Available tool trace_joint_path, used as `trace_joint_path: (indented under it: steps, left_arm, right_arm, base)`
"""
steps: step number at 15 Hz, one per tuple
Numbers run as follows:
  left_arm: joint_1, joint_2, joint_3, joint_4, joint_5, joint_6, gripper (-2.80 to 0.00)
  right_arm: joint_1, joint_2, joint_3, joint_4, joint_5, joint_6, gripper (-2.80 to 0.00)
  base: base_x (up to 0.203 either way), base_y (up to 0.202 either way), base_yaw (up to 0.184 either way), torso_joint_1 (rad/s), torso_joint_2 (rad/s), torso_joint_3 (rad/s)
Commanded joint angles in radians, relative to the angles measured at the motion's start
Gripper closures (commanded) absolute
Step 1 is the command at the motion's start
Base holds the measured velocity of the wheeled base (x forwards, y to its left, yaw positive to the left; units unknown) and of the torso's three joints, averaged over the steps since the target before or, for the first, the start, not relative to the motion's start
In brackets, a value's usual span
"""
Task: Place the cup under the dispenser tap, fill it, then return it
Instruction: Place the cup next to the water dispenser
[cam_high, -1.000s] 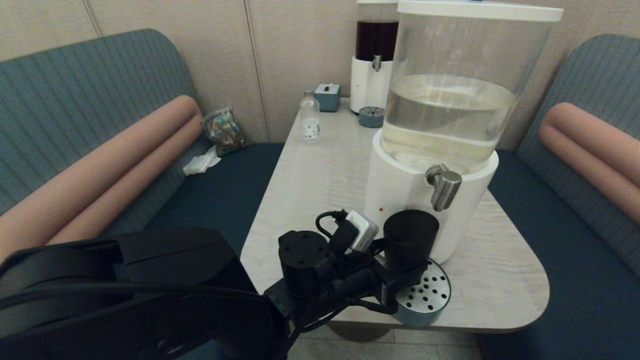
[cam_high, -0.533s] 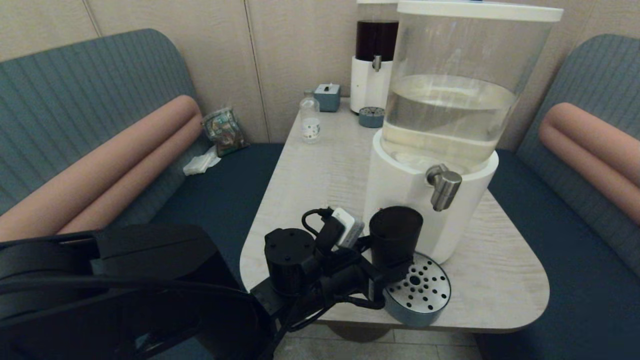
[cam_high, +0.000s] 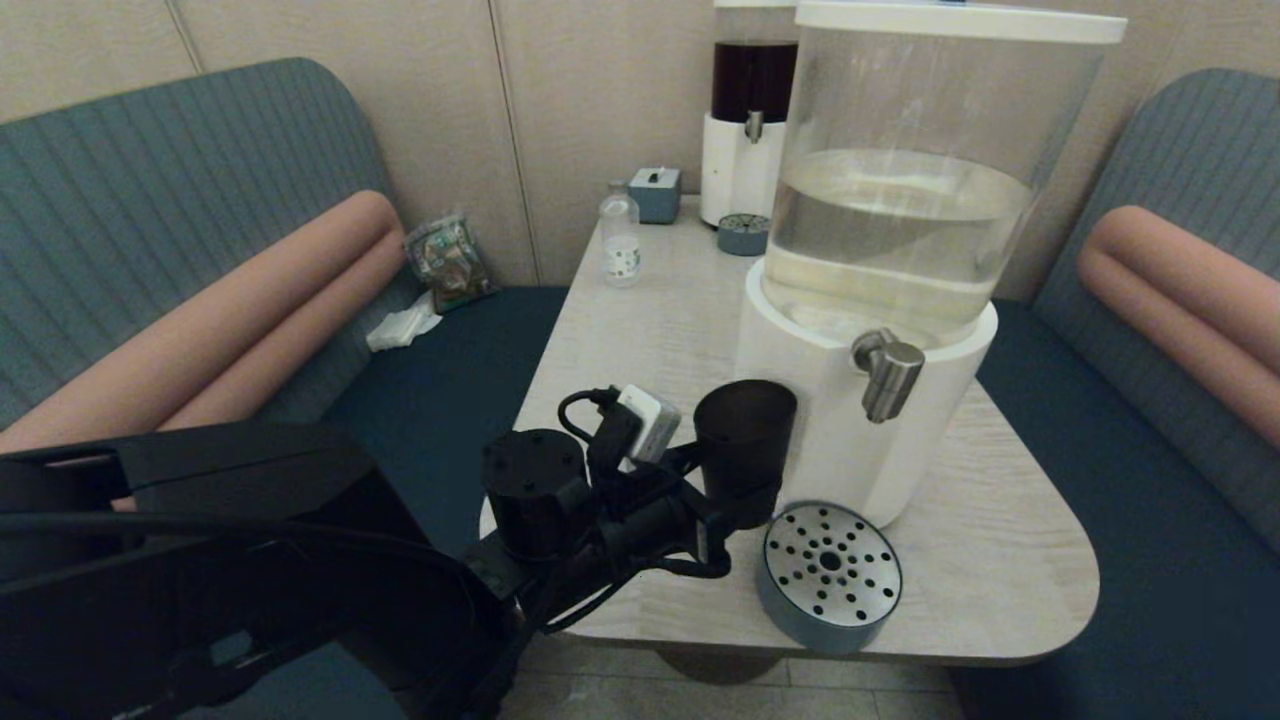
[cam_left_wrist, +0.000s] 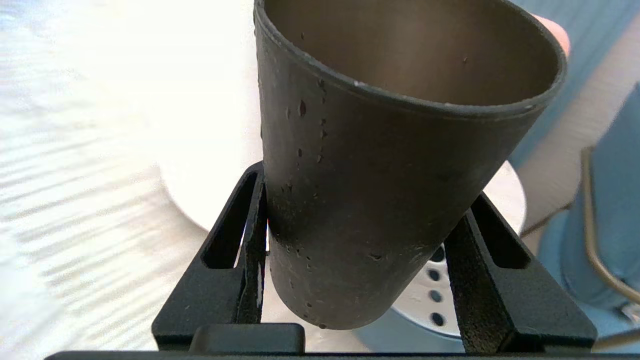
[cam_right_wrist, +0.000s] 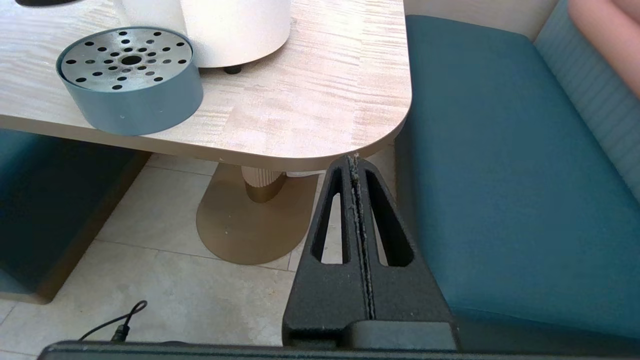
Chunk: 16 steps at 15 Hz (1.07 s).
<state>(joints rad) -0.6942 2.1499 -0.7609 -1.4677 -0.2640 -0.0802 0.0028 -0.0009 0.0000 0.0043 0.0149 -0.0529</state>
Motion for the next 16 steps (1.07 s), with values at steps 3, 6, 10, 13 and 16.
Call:
trace_joint_path:
  steps: [3,6,10,13,16]
  left_arm:
    - [0.022,-0.016,0.010,-0.008,-0.001,-0.001,0.00]
    - [0.050,-0.018,0.009,-0.018,-0.002,-0.001,0.00]
    - [0.105,-0.017,0.006,-0.027,-0.004,-0.009,0.00]
    - [0.143,-0.011,0.005,-0.030,-0.011,-0.009,0.00]
    - [0.186,0.003,-0.011,-0.030,-0.014,-0.009,0.00]
  right_arm:
    - [0.000,-0.001,0.000,0.000,0.000,-0.002,0.00]
    - [0.000,-0.001,0.002,0.000,0.000,-0.002,0.00]
    - [0.000,-0.001,0.000,0.000,0.000,-0.002,0.00]
    - [0.000,-0.001,0.000,0.000,0.000,-0.001,0.00]
    - [0.000,-0.001,0.001,0.000,0.000,-0.001,0.00]
  base:
    - [0.000,0.000,0.000,0.000,0.00,0.000]
    - [0.000,0.000,0.000,0.000,0.00,0.000]
    - [0.000,0.000,0.000,0.000,0.00,0.000]
    - [0.000,0.000,0.000,0.000,0.00,0.000]
    - [0.000,0.000,0.000,0.000,0.00,0.000]
